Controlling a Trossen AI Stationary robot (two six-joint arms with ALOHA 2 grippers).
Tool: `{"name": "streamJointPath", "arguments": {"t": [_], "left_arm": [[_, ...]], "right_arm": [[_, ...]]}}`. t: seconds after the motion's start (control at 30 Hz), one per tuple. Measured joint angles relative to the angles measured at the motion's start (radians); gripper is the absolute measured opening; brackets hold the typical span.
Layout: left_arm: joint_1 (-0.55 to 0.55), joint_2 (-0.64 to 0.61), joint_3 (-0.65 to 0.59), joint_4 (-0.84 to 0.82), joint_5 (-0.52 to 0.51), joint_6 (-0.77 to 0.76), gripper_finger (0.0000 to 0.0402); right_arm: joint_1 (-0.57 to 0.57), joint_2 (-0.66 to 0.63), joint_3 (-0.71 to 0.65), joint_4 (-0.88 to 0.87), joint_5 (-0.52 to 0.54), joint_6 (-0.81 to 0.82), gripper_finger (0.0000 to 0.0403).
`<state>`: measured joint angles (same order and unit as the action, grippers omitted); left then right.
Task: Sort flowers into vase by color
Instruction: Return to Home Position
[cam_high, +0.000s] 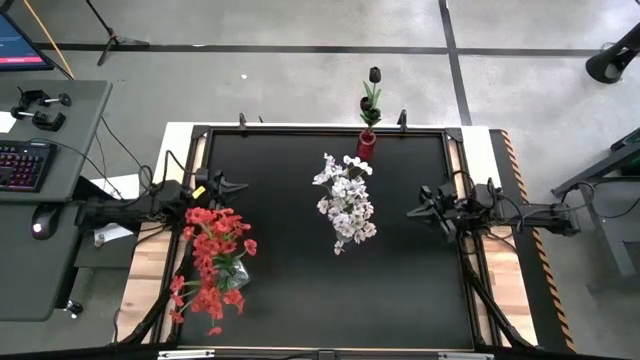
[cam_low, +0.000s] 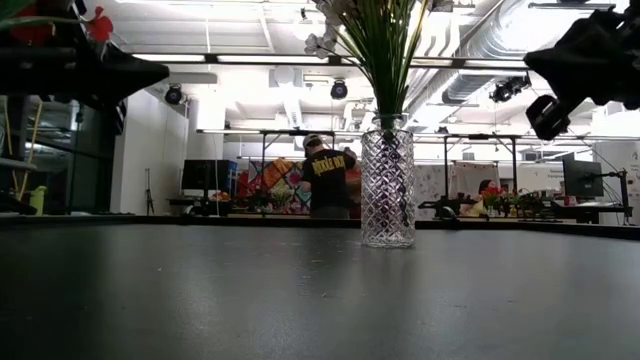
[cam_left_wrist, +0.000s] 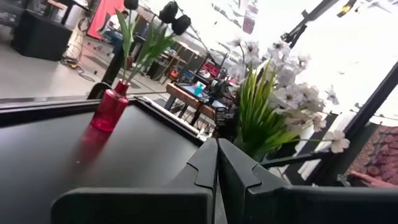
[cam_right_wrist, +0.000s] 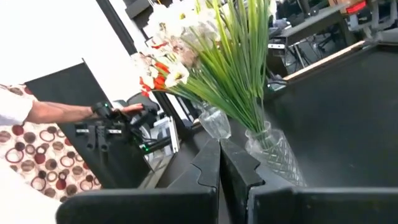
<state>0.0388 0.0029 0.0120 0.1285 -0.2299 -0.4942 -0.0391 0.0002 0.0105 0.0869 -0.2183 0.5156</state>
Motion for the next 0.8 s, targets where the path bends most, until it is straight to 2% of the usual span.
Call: {"name": "streamJointPath", "arguments": {"t": [0.3, 0.8], "left_arm": [[-0.062, 0.000, 0.000, 0.000, 0.003, 0.000, 0.0000], [-0.062, 0.001, 0.000, -0.003, 0.003, 0.000, 0.0000]], "right_arm": [[0.000, 0.008, 0.000, -0.004, 0.001, 0.000, 0.0000], [0.000, 0.009, 0.000, -0.039, 0.002, 0.000, 0.0000]]}}
